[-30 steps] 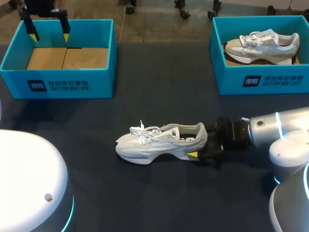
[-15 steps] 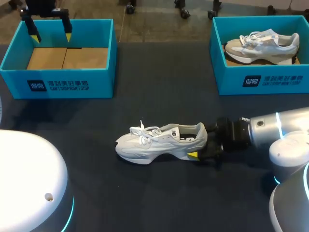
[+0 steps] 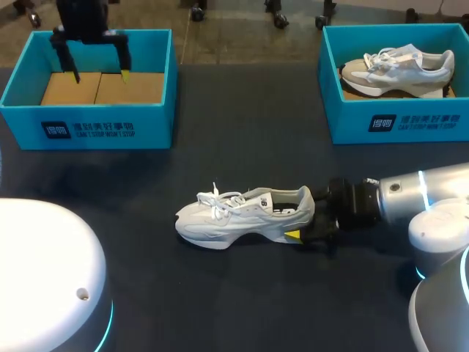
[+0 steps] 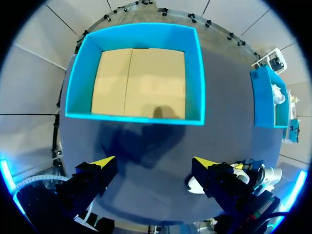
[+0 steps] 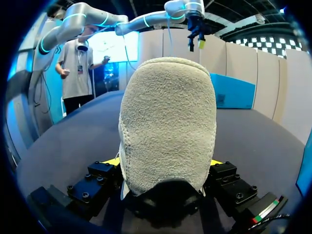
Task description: Take the shoe out of the shoebox, open the shoe tongue, remove and reinsert the insole, then place the shoe into the shoebox
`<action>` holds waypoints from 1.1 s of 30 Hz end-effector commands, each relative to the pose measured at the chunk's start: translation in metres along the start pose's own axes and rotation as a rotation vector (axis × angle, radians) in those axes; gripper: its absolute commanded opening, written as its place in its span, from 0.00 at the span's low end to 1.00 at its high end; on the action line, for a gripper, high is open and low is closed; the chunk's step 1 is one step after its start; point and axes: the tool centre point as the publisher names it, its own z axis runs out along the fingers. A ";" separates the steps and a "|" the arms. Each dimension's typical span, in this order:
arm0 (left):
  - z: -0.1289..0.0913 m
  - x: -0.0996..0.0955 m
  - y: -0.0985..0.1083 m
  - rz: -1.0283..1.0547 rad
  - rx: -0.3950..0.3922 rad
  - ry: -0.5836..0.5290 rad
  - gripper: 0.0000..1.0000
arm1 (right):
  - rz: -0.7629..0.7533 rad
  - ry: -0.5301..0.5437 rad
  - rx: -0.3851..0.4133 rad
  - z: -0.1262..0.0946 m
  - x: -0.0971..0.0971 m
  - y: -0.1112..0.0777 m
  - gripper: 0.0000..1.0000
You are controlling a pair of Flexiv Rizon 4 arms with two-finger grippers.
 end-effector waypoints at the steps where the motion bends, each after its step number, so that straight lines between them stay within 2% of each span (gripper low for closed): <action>1: 0.002 0.021 0.023 -0.001 0.056 -0.044 1.00 | -0.001 -0.003 0.002 0.005 -0.001 -0.002 0.00; 12: 0.004 0.071 0.070 0.011 0.062 -0.056 1.00 | -0.001 -0.003 0.002 0.005 -0.001 -0.002 0.00; 19: 0.013 0.104 0.101 0.001 0.064 -0.074 1.00 | -0.001 -0.003 0.002 0.005 -0.001 -0.002 0.00; 20: 0.016 0.111 0.108 -0.006 0.041 -0.066 1.00 | -0.001 -0.003 0.002 0.005 -0.001 -0.002 0.00; 27: 0.031 0.140 0.131 -0.005 0.033 -0.092 1.00 | -0.001 -0.003 0.002 0.005 -0.001 -0.002 0.00; 33: 0.044 0.160 0.141 0.015 0.041 -0.092 1.00 | -0.001 -0.003 0.002 0.005 -0.001 -0.002 0.00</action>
